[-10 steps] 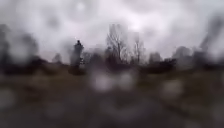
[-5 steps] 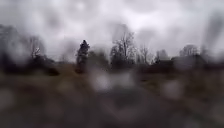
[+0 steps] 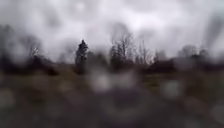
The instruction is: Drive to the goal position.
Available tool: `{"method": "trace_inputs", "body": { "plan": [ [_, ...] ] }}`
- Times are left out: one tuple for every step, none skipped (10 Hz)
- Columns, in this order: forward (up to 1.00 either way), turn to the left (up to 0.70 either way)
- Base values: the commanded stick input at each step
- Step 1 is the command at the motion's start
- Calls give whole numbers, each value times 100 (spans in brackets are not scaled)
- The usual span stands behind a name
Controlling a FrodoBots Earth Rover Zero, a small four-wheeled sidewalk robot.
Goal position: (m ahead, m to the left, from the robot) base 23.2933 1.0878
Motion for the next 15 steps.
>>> {"method": "trace_inputs", "body": {
  "plan": [
    [100,0],
    [100,0],
    [100,0],
    [100,0],
    [100,0],
    [100,0],
    [100,0],
    [100,0],
    [100,0],
    [100,0],
    [100,0],
    [100,0],
    [100,0],
    [100,0],
    [100,0]
  ]
}}
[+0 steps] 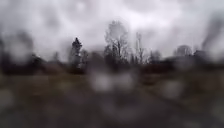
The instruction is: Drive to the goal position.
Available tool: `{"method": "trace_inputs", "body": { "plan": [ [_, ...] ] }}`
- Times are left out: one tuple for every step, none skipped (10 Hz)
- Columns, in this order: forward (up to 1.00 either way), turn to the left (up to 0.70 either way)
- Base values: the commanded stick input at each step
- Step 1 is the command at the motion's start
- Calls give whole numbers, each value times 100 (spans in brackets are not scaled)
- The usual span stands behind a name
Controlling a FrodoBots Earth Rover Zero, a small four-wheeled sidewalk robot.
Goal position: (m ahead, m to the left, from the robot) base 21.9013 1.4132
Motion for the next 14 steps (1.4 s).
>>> {"method": "trace_inputs", "body": {
  "plan": [
    [100,0],
    [100,0],
    [100,0],
    [100,0],
    [100,0],
    [100,0],
    [100,0],
    [100,0],
    [100,0],
    [100,0],
    [100,0],
    [100,0],
    [100,0],
    [100,0]
  ]
}}
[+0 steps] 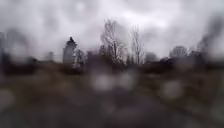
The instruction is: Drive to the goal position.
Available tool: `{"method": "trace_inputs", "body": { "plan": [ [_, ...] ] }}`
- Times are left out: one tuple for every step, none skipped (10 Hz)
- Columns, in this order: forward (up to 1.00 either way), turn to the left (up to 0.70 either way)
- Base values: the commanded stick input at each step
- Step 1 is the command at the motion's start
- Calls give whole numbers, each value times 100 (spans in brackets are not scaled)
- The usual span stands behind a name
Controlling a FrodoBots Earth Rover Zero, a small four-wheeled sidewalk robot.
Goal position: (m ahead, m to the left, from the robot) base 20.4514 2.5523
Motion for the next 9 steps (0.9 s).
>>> {"method": "trace_inputs", "body": {
  "plan": [
    [100,0],
    [100,38],
    [100,40],
    [100,40],
    [100,40],
    [100,34],
    [100,0],
    [100,0],
    [100,0]
  ]
}}
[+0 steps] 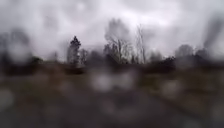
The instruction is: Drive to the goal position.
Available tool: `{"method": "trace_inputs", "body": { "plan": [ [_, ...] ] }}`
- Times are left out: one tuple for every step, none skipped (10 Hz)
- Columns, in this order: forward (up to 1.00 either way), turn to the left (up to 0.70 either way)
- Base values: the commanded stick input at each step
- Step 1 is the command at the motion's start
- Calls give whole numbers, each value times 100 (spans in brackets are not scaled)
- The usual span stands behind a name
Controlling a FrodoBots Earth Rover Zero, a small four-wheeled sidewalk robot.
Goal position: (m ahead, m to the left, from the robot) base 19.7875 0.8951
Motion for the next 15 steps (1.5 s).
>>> {"method": "trace_inputs", "body": {
  "plan": [
    [100,0],
    [100,0],
    [100,0],
    [100,0],
    [100,0],
    [100,0],
    [100,0],
    [100,0],
    [100,0],
    [100,0],
    [100,12],
    [100,40],
    [100,40],
    [100,40],
    [100,39]
  ]
}}
